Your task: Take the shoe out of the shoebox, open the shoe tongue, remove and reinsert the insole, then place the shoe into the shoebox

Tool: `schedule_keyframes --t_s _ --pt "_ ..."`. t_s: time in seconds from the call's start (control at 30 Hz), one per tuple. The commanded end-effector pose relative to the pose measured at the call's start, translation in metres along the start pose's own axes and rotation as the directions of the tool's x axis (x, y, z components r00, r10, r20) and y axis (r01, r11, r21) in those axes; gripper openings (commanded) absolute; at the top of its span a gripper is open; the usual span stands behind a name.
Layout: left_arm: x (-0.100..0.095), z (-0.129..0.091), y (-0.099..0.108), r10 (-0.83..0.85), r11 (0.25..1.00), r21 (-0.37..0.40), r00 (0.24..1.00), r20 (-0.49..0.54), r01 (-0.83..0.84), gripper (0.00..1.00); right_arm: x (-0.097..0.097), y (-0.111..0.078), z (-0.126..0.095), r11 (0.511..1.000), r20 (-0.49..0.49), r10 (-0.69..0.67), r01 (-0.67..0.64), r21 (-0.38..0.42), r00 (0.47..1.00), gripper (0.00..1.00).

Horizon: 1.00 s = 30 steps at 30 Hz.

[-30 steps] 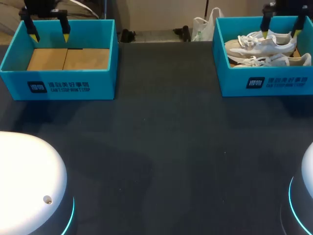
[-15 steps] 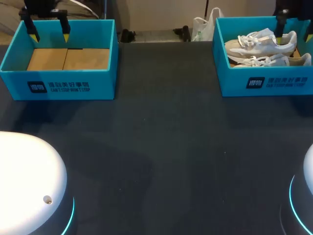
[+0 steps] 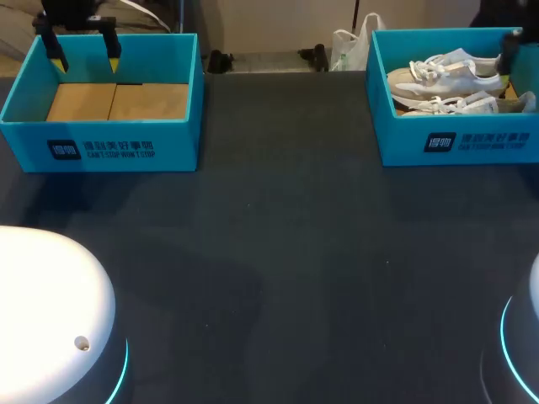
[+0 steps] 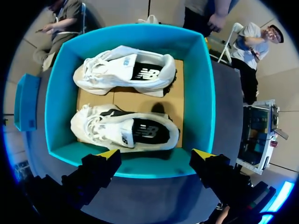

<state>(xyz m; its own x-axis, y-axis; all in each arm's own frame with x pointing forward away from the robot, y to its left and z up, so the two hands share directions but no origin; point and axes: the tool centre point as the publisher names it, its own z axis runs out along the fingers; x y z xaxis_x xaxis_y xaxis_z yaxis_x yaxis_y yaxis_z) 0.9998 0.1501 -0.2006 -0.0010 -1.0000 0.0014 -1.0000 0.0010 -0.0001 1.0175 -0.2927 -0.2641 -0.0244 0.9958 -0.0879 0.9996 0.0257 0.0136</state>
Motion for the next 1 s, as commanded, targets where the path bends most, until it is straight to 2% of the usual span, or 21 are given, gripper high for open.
schedule_keyframes --t_s 0.03,0.13,0.17,0.27,0.4,0.47,0.53,0.63,0.8,0.9,1.0 --pt "0.000 0.000 0.000 0.000 1.000 0.000 1.000 0.000 0.000 1.00 -0.010 0.005 0.012 1.000 -0.015 -0.006 0.006 0.002 1.000 1.00" --pt "0.000 0.000 0.000 0.000 1.000 0.000 1.000 0.000 0.000 1.00 -0.015 0.007 0.019 1.000 -0.015 -0.019 0.019 0.003 1.000 1.00" --pt "0.000 0.000 0.000 0.000 1.000 0.000 1.000 0.000 0.000 1.00 -0.016 0.007 0.022 1.000 -0.014 -0.021 0.021 0.006 1.000 0.95" --pt "0.000 0.000 0.000 0.000 1.000 0.000 1.000 0.000 0.000 1.00 -0.020 0.008 0.029 1.000 -0.018 -0.030 0.030 0.003 0.999 0.92" --pt "0.000 0.000 0.000 0.000 1.000 0.000 1.000 0.000 0.000 1.00 -0.024 0.010 0.038 0.999 -0.025 -0.033 0.033 0.019 0.999 0.92" --pt "0.000 0.000 0.000 0.000 1.000 0.000 1.000 0.000 0.000 1.00 -0.025 0.011 0.042 0.999 -0.025 -0.037 0.037 0.026 0.999 0.84" --pt "0.000 0.000 0.000 0.000 1.000 0.000 1.000 0.000 0.000 1.00 -0.025 0.012 0.044 0.999 -0.027 -0.045 0.046 0.030 0.999 0.67" --pt "0.000 0.000 0.000 0.000 1.000 0.000 1.000 0.000 0.000 1.00 -0.025 0.013 0.049 0.998 -0.027 -0.051 0.052 0.031 0.998 0.70" --pt "0.000 0.000 0.000 0.000 1.000 0.000 1.000 0.000 0.000 1.00 -0.026 0.011 0.055 0.999 -0.036 -0.038 0.040 0.034 0.999 0.65" --pt "0.000 0.000 0.000 0.000 1.000 0.000 1.000 0.000 0.000 1.00 -0.026 0.010 0.058 0.999 -0.035 -0.029 0.031 0.039 0.999 0.67" --pt "0.000 0.000 0.000 0.000 1.000 0.000 1.000 0.000 0.000 1.00 -0.025 0.009 0.063 0.999 -0.034 -0.027 0.028 0.036 0.999 0.64"
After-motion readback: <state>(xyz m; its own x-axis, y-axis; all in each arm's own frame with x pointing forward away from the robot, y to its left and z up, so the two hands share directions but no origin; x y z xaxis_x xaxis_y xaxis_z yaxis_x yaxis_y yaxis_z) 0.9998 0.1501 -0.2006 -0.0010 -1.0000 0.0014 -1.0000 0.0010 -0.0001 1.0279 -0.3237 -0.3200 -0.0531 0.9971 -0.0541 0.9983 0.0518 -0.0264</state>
